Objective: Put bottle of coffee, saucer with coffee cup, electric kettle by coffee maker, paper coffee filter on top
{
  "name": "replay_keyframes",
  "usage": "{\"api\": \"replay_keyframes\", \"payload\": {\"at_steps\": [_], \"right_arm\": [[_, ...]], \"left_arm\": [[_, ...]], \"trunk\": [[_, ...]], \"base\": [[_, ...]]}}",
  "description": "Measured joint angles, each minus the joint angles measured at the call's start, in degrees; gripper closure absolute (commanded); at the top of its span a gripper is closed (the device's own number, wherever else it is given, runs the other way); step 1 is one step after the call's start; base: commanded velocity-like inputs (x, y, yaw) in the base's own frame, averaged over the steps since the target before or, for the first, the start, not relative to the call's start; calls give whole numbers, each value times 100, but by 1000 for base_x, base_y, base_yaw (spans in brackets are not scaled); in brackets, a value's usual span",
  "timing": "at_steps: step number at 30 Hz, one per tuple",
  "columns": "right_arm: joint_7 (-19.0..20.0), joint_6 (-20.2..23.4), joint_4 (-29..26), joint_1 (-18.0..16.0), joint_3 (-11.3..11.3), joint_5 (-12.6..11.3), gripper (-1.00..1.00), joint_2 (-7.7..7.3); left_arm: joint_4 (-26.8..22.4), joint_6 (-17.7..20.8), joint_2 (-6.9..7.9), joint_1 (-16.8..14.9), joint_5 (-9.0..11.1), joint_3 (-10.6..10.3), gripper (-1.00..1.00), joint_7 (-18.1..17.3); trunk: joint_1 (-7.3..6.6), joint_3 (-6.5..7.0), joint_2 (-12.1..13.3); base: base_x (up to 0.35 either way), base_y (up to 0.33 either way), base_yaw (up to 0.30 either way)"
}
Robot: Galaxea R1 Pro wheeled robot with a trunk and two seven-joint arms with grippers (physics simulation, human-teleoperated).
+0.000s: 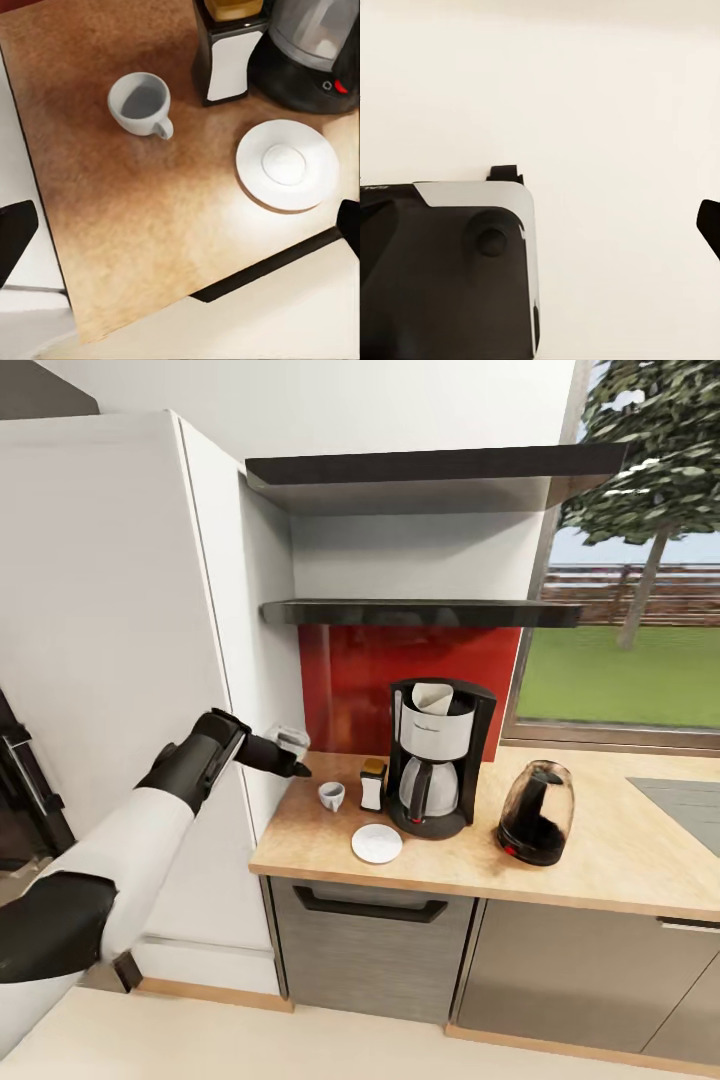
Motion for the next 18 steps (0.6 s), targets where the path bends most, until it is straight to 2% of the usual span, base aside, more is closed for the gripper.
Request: {"api": "replay_keyframes", "payload": {"at_steps": [3, 9, 18], "right_arm": [[-17, -4, -3, 65, 13, -14, -100, 57], [-17, -2, 0, 99, 17, -11, -100, 86], [-19, -4, 0, 105, 17, -18, -100, 75]], "left_arm": [[25, -37, -65, 41, 33, -120, -100, -95], [24, -18, -96, 77, 32, -43, -100, -94], [135, 147, -384, -89, -7, -62, -100, 53]], "trunk": [[0, -1, 0], [0, 0, 0], [0, 0, 0]], "base": [[0, 0, 0], [0, 0, 0], [0, 0, 0]]}}
